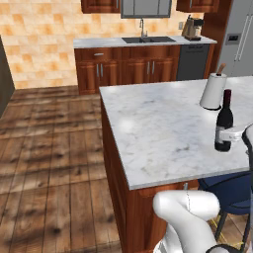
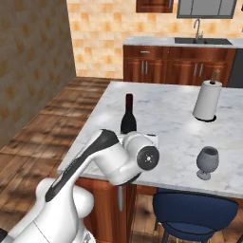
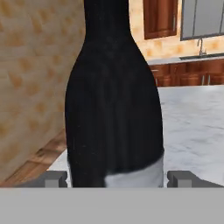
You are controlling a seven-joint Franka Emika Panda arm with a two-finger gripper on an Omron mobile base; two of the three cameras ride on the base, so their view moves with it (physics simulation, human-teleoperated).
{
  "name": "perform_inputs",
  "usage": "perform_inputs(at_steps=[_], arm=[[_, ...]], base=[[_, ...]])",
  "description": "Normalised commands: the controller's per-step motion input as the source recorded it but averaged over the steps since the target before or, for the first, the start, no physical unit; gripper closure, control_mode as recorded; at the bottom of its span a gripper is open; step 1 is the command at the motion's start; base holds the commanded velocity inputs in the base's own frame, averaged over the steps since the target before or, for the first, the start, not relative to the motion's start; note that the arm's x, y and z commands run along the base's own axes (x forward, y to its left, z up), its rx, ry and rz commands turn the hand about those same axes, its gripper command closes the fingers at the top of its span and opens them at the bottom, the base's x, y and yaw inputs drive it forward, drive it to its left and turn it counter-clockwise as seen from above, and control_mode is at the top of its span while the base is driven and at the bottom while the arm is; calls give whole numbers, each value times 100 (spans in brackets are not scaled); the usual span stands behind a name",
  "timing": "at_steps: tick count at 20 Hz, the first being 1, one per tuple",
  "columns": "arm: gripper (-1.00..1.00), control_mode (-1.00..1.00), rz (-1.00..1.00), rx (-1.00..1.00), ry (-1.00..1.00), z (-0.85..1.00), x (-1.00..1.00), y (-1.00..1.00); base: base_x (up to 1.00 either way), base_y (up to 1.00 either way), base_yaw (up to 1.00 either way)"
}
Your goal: There is a wine glass and glass cup on the dining counter. Place the wine bottle next to the wine glass and the juice bottle next to the glass cup.
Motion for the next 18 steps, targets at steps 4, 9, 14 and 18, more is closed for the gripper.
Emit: perform_inputs(at_steps=[4, 9, 14, 18], arm=[[100, -100, -56, -6, 0, -76, 41, -9], [100, -100, -54, -14, 0, -47, 53, -4], [100, -100, -52, -14, 1, -1, 42, -13], [100, -100, -50, -5, 10, 1, 28, -42]], base=[[0, 0, 0], [0, 0, 0], [0, 0, 0], [0, 0, 0]])
